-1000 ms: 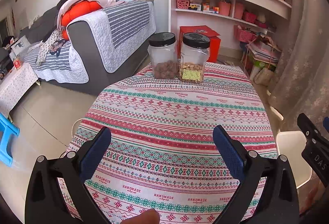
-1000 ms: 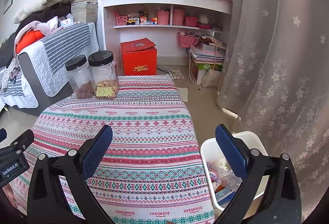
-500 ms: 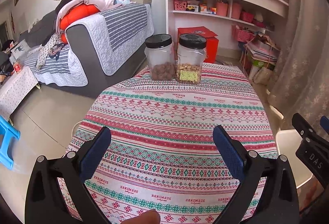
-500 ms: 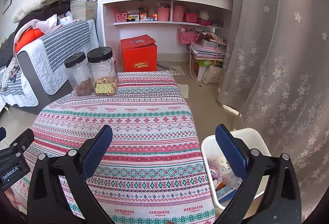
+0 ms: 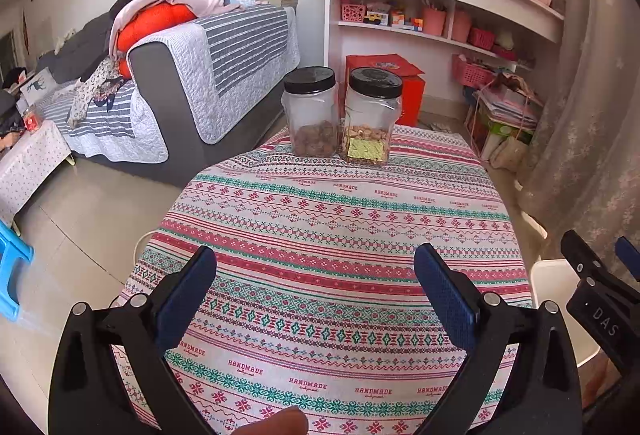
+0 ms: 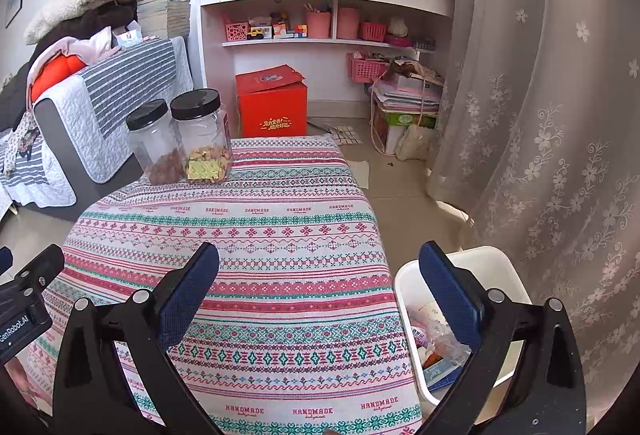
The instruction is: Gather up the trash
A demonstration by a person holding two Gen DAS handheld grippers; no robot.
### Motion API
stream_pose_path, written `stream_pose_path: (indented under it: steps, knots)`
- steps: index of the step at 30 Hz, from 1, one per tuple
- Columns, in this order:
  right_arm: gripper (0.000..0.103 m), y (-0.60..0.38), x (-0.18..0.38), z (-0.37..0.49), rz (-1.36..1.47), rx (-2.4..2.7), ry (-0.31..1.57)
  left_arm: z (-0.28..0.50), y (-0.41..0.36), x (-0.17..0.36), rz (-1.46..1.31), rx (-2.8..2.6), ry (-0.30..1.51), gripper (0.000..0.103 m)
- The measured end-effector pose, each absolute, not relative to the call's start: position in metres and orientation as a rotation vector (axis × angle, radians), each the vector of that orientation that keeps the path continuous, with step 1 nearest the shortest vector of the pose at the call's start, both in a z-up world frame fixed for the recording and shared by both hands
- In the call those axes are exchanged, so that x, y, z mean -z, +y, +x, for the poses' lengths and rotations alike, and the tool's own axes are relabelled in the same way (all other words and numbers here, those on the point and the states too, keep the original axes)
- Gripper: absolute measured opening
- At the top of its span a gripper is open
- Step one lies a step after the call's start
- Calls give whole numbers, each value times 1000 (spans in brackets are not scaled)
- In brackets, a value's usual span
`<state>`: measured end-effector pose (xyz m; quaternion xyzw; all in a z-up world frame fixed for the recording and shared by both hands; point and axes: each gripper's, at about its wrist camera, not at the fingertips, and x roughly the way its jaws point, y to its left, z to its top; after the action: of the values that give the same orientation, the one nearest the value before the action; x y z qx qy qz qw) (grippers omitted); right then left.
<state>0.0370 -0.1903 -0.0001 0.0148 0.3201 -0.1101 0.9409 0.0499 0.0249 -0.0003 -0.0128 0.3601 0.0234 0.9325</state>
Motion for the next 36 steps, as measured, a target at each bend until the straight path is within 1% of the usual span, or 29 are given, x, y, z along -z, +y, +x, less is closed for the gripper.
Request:
stream_pose_path:
  steps: [36]
  knots:
    - [96, -177, 2, 39, 26, 205, 655, 49, 25, 5, -25, -55, 737, 96]
